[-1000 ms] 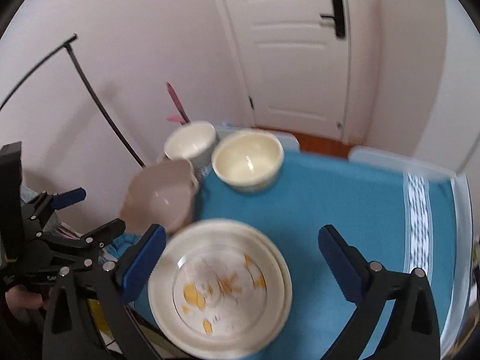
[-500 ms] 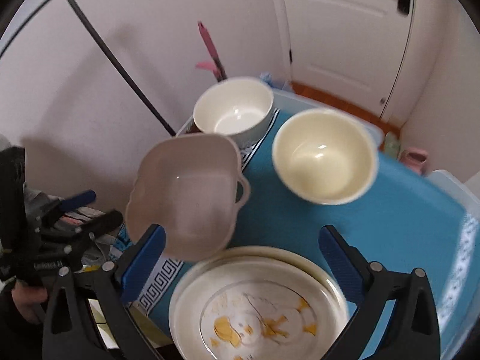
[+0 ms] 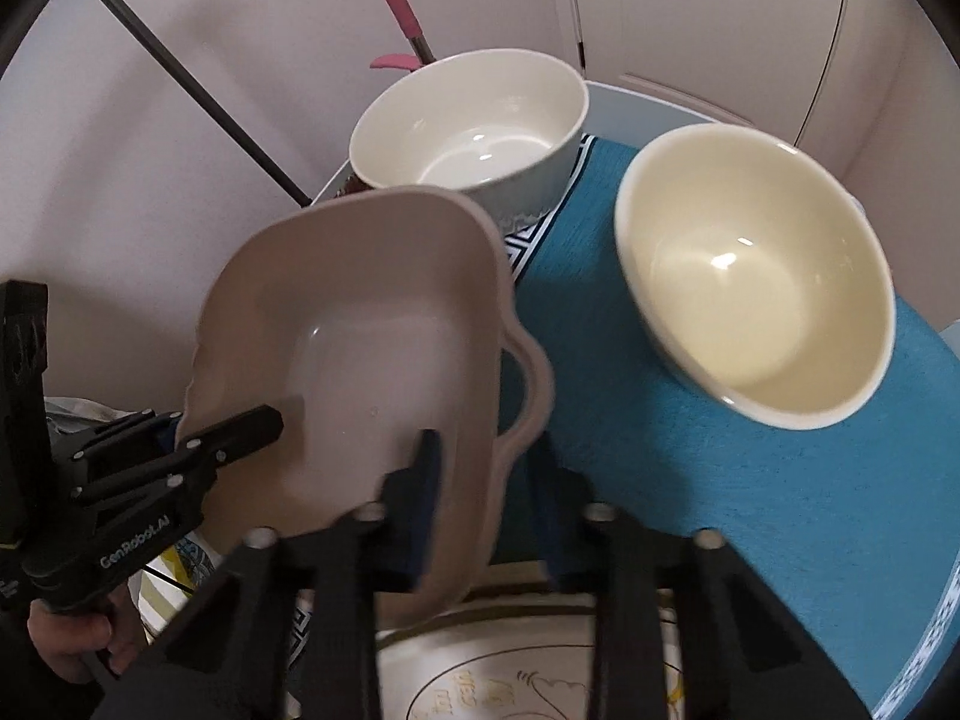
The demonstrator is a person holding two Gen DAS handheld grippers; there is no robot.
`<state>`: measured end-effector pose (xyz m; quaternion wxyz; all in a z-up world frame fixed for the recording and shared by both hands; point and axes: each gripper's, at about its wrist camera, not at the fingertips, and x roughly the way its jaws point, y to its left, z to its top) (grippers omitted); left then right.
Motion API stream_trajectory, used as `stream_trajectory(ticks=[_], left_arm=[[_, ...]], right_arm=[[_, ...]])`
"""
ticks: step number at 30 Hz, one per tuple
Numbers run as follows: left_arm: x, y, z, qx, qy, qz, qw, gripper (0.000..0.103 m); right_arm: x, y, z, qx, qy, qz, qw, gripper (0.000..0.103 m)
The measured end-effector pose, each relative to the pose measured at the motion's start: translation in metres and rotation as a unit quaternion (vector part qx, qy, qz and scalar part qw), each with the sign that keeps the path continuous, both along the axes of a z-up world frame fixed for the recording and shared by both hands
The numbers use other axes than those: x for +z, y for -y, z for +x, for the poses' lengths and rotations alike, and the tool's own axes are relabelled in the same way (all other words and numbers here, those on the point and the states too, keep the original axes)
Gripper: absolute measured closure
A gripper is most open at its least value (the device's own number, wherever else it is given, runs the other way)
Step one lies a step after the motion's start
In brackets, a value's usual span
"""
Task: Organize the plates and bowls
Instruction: 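Grasp the rim of the taupe square dish with both tools, then carry the taupe dish with both tools across the cloth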
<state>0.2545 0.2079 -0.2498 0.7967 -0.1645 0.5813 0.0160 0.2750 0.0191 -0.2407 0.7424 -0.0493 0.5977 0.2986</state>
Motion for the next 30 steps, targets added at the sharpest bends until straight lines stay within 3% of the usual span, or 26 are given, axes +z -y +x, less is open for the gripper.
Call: stream_trajectory(ticks=[8,15,23,30], left_arm=[[0.026,0.01,-0.01,-0.013,0.024,0.053,0.9982,0.091],[0.087,0.043,-0.027,-0.037,0.073,0.08,0.9934,0.091],[0.149,0.129,-0.044,-0.092,0.126,0.068,0.9854,0.091],[0.164,0.234,-0.056,-0.161,0.14,0.031,0.9765,0.091]], right_arm=[[0.023,-0.001,-0.018,0.01,0.038,0.009,0.999,0.088],[0.078,0.035,-0.04,-0.005,0.092,0.038,0.995,0.088],[0.14,0.15,-0.085,-0.061,0.132,0.044,0.988,0.088],[0.161,0.258,-0.117,-0.13,0.149,0.017,0.98,0.088]])
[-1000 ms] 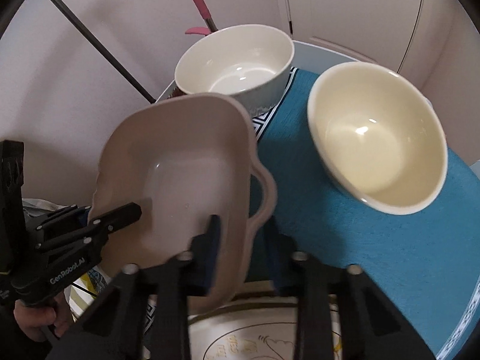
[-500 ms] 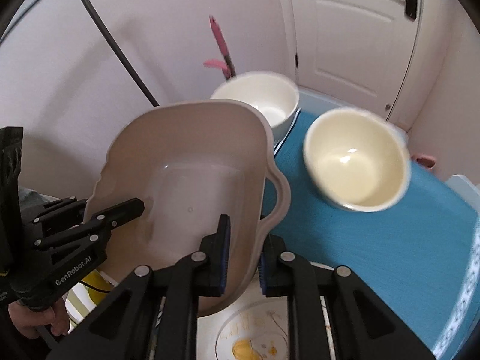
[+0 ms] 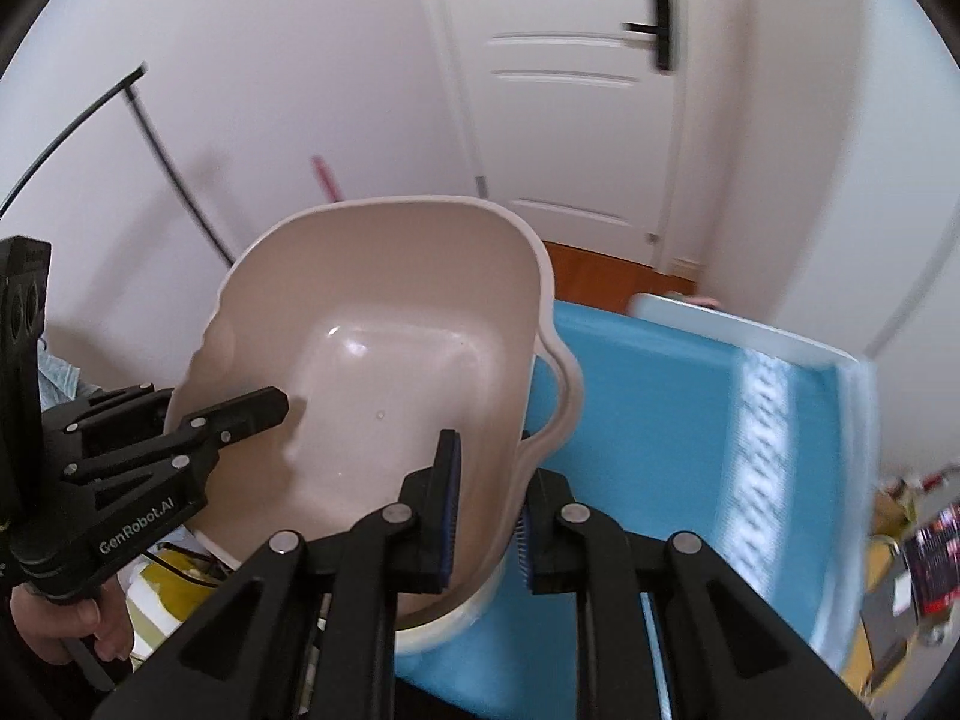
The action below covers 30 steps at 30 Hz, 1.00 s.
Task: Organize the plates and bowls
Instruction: 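Carry the taupe dish with both tools across the cloth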
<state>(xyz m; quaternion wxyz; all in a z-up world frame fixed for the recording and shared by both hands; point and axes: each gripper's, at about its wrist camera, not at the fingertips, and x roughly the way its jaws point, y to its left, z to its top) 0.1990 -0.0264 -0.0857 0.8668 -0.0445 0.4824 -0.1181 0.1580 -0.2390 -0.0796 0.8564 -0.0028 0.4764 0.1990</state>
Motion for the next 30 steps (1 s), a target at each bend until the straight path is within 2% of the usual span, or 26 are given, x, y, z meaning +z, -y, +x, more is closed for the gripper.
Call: stream_trajectory(ticks=[4,8,13,17,22,27,30], left_arm=[[-0.009,0.06,-0.012,-0.043,-0.016,-0.017,0.9988,0.091],[-0.031,0.113,-0.017,-0.076,-0.041,-0.026,0.9959,0.091],[-0.07,0.167,-0.017,-0.101,-0.077,-0.03,0.9915,0.091],[-0.106,0.19,-0.013,-0.108,-0.105,-0.029,0.9881,0.091],[-0.138,0.209,-0.017,-0.113,-0.113,-0.001,0.9871,0.091],[-0.145,0.209,-0.02,-0.109,-0.104,0.003,0.9886,0.091],[-0.144,0.212,-0.027,-0.11,-0.101,0.018,0.9887,0.088]], right_arm=[[0.005,0.059,-0.02,-0.048,-0.011,-0.001,0.999,0.088],[-0.016,0.113,-0.038,-0.086,-0.022,-0.006,0.996,0.088],[-0.055,0.151,-0.038,-0.118,-0.051,-0.007,0.992,0.088],[-0.097,0.172,-0.032,-0.131,-0.076,0.011,0.988,0.088],[-0.14,0.188,-0.034,-0.132,-0.089,0.021,0.987,0.088],[-0.155,0.193,-0.039,-0.129,-0.085,0.034,0.987,0.088],[-0.159,0.193,-0.039,-0.128,-0.085,0.034,0.987,0.088]])
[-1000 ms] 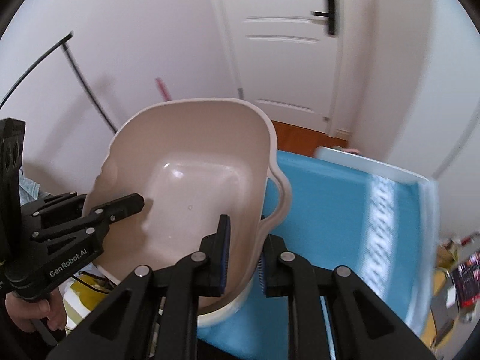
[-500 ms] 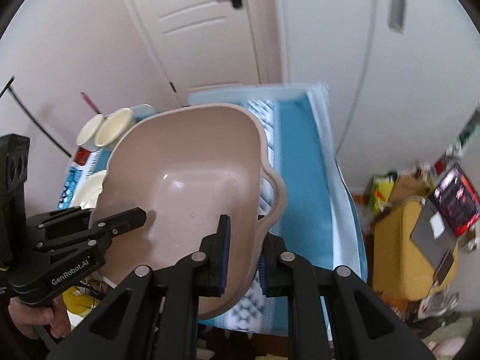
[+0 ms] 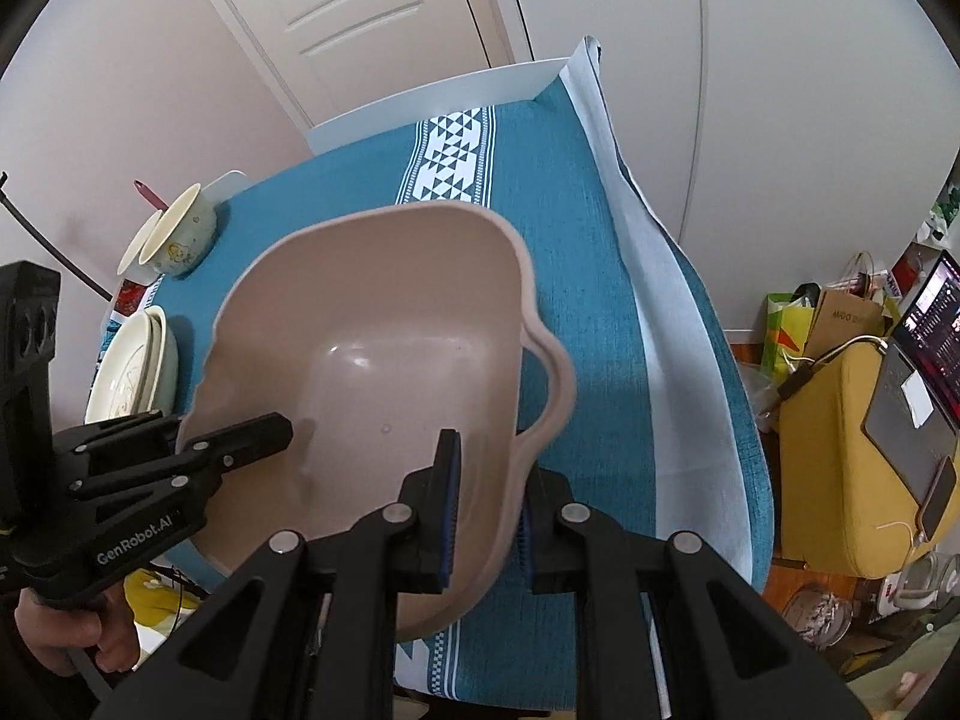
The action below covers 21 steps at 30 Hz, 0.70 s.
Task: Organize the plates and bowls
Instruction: 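Carry the taupe dish with both tools across the cloth, then lower the taupe dish onto the cloth and open both tools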
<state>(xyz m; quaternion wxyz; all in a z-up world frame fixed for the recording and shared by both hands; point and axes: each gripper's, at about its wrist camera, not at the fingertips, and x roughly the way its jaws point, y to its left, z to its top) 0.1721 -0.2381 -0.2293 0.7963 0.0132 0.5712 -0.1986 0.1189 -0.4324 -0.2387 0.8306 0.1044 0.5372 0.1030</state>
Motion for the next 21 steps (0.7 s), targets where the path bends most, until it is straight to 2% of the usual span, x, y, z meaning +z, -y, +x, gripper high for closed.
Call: stream_trajectory(ticks=[5,6,8,9,10,11,12,14,17,21], left_arm=[[0.0,0.003,0.003,-0.002,-0.008,0.009,0.9999,0.084],[0.0,0.004,0.004,-0.002,-0.01,0.01,0.9999,0.078],[0.0,0.006,0.007,-0.002,-0.009,0.013,0.9999,0.059],[0.001,0.006,0.006,-0.002,-0.005,0.014,0.9999,0.042],[0.003,0.006,0.006,-0.001,0.002,0.016,0.9999,0.031],[0.005,0.006,0.005,0.0,0.01,0.017,0.9998,0.03],[0.007,0.007,0.006,-0.002,0.014,0.02,0.9997,0.028],[0.009,0.009,0.006,-0.007,0.016,0.026,0.9995,0.028],[0.014,0.008,0.005,-0.011,0.014,0.026,0.9995,0.028],[0.034,0.003,0.003,-0.01,0.012,0.022,0.9996,0.028]], right_arm=[[-0.006,0.0,0.0,-0.002,-0.016,0.006,1.0,0.088],[-0.007,0.0,0.0,-0.004,-0.017,0.006,1.0,0.088],[-0.006,0.001,0.0,-0.008,-0.016,0.01,1.0,0.088],[-0.006,0.003,0.0,-0.011,-0.015,0.014,1.0,0.086],[-0.005,0.004,0.001,-0.015,-0.013,0.019,1.0,0.083],[-0.004,0.006,0.001,-0.018,-0.011,0.022,1.0,0.073],[-0.003,0.008,0.002,-0.023,-0.008,0.027,0.999,0.056],[0.0,0.012,0.002,-0.032,-0.003,0.037,0.999,0.043],[0.007,0.019,0.004,-0.046,-0.001,0.049,0.998,0.042],[0.034,0.024,0.001,-0.055,0.011,0.051,0.997,0.042]])
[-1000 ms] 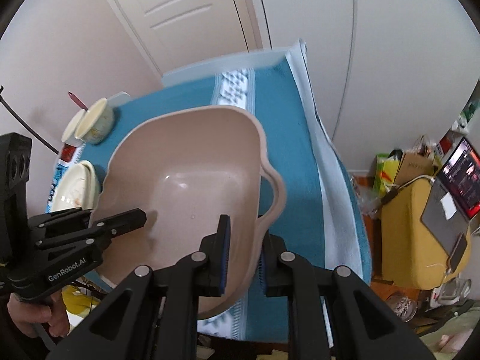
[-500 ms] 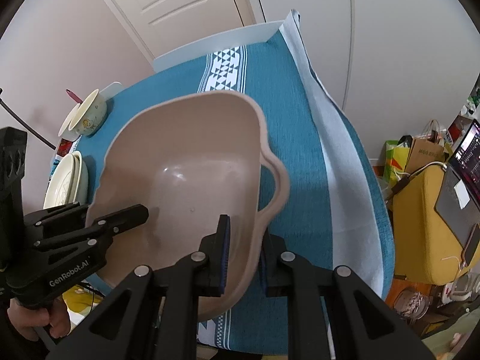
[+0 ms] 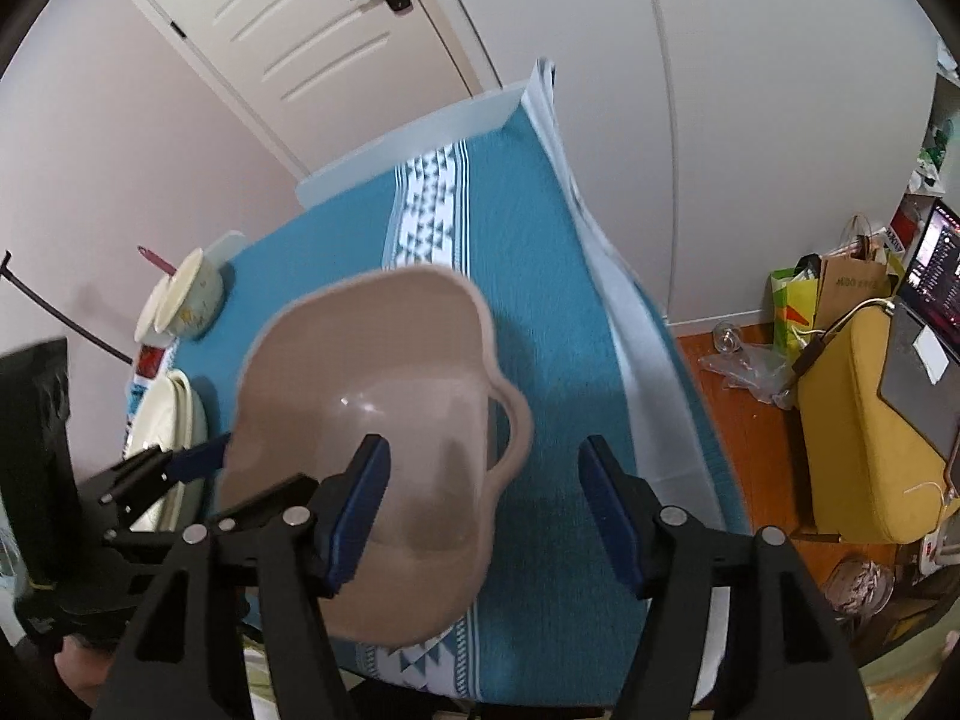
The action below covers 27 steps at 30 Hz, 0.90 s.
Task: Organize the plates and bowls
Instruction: 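Lower the taupe dish onto the cloth and open both tools, then grasp the rim of the cream printed bowl with both tools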
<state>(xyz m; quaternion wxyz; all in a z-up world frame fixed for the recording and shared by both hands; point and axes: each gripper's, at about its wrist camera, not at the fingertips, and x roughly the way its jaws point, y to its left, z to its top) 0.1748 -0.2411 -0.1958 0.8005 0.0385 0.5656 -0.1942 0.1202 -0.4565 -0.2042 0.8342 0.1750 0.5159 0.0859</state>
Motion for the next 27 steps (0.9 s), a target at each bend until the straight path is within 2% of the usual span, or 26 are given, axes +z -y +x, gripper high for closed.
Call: stream_trajectory(ticks=[4,5,6,8,9,10,12,15,18,21,27], left_arm=[[0.04,-0.019,-0.009,0.008,0.025,-0.007,0.9996,0.028],[0.053,-0.026,-0.011,0.013,0.036,-0.007,0.9992,0.028],[0.066,-0.033,-0.01,0.02,0.047,-0.006,0.9987,0.026],[0.091,-0.05,-0.008,0.04,0.071,0.001,0.9966,0.017],[0.102,-0.058,-0.005,0.053,0.085,0.008,0.9949,0.008],[0.112,-0.067,-0.002,0.066,0.099,0.015,0.9927,0.005],[0.13,-0.088,0.006,0.092,0.125,0.018,0.9878,0.003],[0.143,-0.123,0.026,0.126,0.132,0.02,0.983,0.003],[0.149,-0.161,0.045,0.156,0.132,0.024,0.9787,0.003],[0.146,-0.2,0.066,0.169,0.125,0.009,0.9776,0.003],[0.111,-0.261,0.11,0.198,0.074,-0.006,0.9774,0.003]], right_arm=[[0.051,-0.006,-0.002,0.011,0.037,-0.007,0.999,0.041],[0.066,-0.01,0.0,0.018,0.049,-0.008,0.999,0.034],[0.075,-0.014,0.001,0.023,0.059,-0.01,0.998,0.016],[0.103,-0.027,0.004,0.037,0.095,-0.012,0.995,0.002],[0.115,-0.034,0.006,0.044,0.116,-0.014,0.992,0.001],[0.127,-0.042,0.01,0.054,0.135,-0.016,0.989,0.001],[0.145,-0.06,0.021,0.079,0.158,-0.019,0.984,0.001],[0.163,-0.092,0.045,0.104,0.161,-0.044,0.981,0.001],[0.174,-0.129,0.069,0.121,0.168,-0.064,0.976,0.001],[0.172,-0.163,0.093,0.139,0.161,-0.07,0.975,0.001],[0.12,-0.227,0.156,0.162,0.062,-0.017,0.985,0.001]])
